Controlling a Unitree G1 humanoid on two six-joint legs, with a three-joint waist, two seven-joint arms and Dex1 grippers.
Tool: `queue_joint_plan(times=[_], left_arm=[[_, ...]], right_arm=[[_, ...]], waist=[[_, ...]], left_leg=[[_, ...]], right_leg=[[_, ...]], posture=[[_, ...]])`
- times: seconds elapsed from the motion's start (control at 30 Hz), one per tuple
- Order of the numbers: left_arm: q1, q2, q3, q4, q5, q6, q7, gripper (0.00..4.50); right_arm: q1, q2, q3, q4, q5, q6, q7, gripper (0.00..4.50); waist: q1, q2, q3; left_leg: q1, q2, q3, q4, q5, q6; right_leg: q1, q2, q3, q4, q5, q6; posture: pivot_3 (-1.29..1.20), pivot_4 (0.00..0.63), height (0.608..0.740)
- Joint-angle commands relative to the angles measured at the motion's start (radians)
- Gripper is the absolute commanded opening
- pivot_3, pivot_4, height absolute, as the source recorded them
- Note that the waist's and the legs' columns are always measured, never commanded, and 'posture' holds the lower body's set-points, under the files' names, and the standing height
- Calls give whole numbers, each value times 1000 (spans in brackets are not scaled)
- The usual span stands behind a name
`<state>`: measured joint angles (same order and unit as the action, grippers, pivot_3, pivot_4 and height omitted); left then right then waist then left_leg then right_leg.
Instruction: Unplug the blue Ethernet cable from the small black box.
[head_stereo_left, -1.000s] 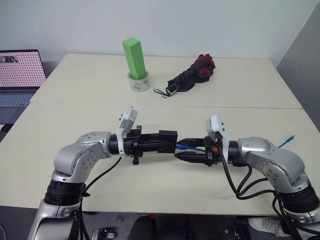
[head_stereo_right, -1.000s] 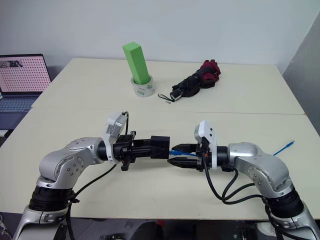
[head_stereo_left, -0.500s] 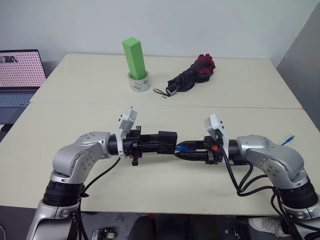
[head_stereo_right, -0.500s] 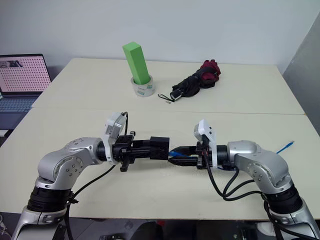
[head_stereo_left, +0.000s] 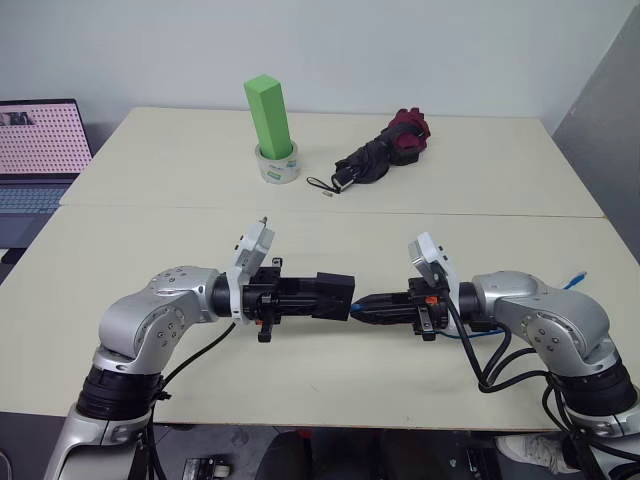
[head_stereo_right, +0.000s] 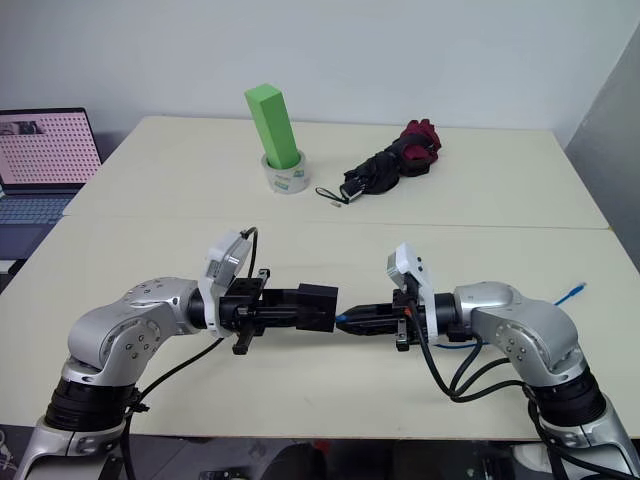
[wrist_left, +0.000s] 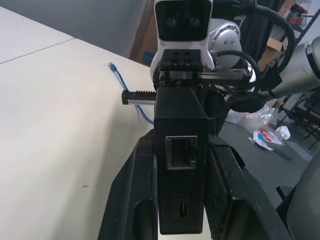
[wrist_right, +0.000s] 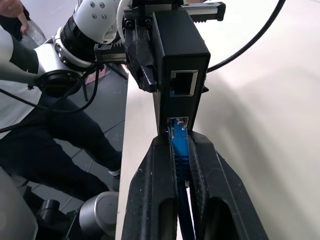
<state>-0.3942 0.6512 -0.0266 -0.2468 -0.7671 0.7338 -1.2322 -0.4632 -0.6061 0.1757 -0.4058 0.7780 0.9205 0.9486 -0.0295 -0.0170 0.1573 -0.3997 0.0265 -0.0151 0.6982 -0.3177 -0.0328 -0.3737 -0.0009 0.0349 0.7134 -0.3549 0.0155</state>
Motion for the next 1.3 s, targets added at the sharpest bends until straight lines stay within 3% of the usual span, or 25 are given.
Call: queue_joint_plan(times=[0.03,0.53,0.83,0.9,1.03,1.3], left_arm=[[15,29,-21,-20,41,-47,-25,791],[58,106,8,52,114,-163,-13,791],[24,49,-40,26,98,-151,24,791],[17,43,-45,30,98,-151,24,791],[7,36,-47,38,99,-151,18,791],[9,32,-54,31,103,-151,5,791]], right_arm=[[-27,-18,-19,-5,11,-8,35,28],[13,-84,-18,98,-113,-138,61,26],[10,-52,48,-44,-96,-119,45,26],[10,-53,58,-50,-113,-131,46,731],[16,-71,38,-73,-86,-96,51,1520],[3,-23,16,-52,-50,-33,3,1564]], waist=[[0,0,0],[0,0,0],[0,0,0],[0,0,0],[0,0,0],[0,0,0]], left_leg=[[0,0,0,0,0,0],[0,0,0,0,-2,3],[0,0,0,0,-2,3],[0,0,0,0,-2,3],[0,0,0,0,-2,3],[0,0,0,0,-2,3]], right_leg=[[0,0,0,0,0,0],[0,0,0,0,0,0],[0,0,0,0,0,0],[0,0,0,0,0,0],[0,0,0,0,0,0],[0,0,0,0,0,0]], posture=[[0,150,740],[0,150,740],[0,150,740],[0,150,740],[0,150,740],[0,150,740]])
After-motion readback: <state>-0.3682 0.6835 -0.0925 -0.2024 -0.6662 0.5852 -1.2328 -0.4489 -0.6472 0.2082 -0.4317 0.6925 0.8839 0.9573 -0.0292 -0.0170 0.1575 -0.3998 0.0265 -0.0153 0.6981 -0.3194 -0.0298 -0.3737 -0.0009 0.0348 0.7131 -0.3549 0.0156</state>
